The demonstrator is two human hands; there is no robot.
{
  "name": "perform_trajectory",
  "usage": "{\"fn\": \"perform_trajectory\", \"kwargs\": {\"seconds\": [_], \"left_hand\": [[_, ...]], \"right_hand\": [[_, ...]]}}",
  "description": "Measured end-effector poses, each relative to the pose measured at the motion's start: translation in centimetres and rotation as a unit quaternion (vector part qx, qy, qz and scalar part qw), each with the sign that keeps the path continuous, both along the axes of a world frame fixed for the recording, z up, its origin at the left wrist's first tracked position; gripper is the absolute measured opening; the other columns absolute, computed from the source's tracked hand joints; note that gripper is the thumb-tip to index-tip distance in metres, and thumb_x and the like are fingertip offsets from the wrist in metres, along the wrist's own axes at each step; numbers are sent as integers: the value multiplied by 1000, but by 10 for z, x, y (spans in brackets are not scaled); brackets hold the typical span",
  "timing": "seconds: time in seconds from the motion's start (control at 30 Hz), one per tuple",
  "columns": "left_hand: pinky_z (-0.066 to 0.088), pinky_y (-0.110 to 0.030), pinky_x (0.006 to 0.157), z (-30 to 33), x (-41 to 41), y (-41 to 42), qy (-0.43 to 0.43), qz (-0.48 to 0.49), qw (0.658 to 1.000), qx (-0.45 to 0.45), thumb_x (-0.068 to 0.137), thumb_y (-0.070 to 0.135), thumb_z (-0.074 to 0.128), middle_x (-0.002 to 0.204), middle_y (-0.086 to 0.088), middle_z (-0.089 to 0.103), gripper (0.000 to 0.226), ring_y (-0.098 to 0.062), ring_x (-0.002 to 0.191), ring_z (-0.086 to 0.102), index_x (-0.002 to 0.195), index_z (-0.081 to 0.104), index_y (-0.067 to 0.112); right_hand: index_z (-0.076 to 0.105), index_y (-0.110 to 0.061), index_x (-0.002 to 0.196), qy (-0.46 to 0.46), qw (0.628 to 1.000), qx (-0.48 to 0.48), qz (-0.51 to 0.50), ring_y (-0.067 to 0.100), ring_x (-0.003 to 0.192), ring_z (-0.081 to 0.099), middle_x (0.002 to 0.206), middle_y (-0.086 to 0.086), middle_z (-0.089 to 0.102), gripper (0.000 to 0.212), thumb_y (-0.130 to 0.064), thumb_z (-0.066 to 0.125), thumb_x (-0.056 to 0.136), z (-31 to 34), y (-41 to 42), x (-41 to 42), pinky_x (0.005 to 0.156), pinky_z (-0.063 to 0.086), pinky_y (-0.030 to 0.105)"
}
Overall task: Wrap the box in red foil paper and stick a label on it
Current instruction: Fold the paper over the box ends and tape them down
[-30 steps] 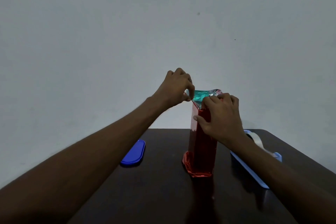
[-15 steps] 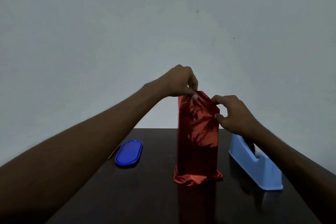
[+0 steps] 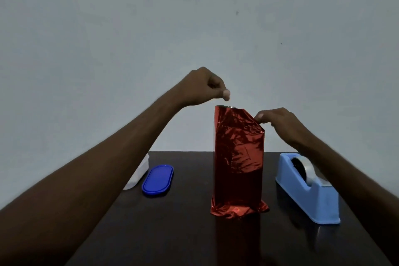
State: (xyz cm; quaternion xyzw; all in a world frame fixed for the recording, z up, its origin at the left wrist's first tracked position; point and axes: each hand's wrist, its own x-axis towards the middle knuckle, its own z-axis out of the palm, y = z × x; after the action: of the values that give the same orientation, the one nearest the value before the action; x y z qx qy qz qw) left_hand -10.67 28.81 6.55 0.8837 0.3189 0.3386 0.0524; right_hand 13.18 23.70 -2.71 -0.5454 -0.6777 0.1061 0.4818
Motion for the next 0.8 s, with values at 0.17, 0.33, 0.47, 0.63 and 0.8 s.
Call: {"fn": "perform_trajectory", "kwargs": {"seconds": [0.17,0.33,0.47,0.63,0.8], "left_hand": [[61,-30,75,-27,-22,22,-29,92,992,-77,88,9,67,88,-7,75,12,-19,83,72,95,76,6],[61,-35,76,-75,-14,29,-85,68,988,-106,84,16,74,80,-9,75,9,-22,78,73,89,78,10],[61,-35,73,-86,1,32,-121,54,988,-80,81,23,77,74,-2,74,11,-19,71,71,84,79,12],[56,-28,70,-87,11,38,-106,61,991,-48,81,26,77,78,3,75,11,0,61,60,84,80,16],[41,-15,59,-83,14,36,-71,64,995,-38,83,22,75,79,4,75,8,11,52,55,86,80,17]], "right_hand": [[79,-19,80,-16,996,-77,-40,14,96,64,100,-7,73,34,-39,57,95,22,9,-5,80,44,32],[77,-9,84,-72,990,-118,-29,24,101,64,94,3,74,31,-36,63,90,31,10,-10,80,45,34],[74,-19,77,-94,988,-123,-18,19,100,63,91,0,72,26,-41,67,89,26,2,-7,86,46,35],[72,-21,86,-108,988,-108,-3,11,102,61,95,-7,73,22,-43,70,87,21,-5,-5,88,44,33],[72,-21,87,-122,988,-93,-3,17,104,61,98,-3,71,26,-46,66,89,19,-8,-7,92,44,41]]}}
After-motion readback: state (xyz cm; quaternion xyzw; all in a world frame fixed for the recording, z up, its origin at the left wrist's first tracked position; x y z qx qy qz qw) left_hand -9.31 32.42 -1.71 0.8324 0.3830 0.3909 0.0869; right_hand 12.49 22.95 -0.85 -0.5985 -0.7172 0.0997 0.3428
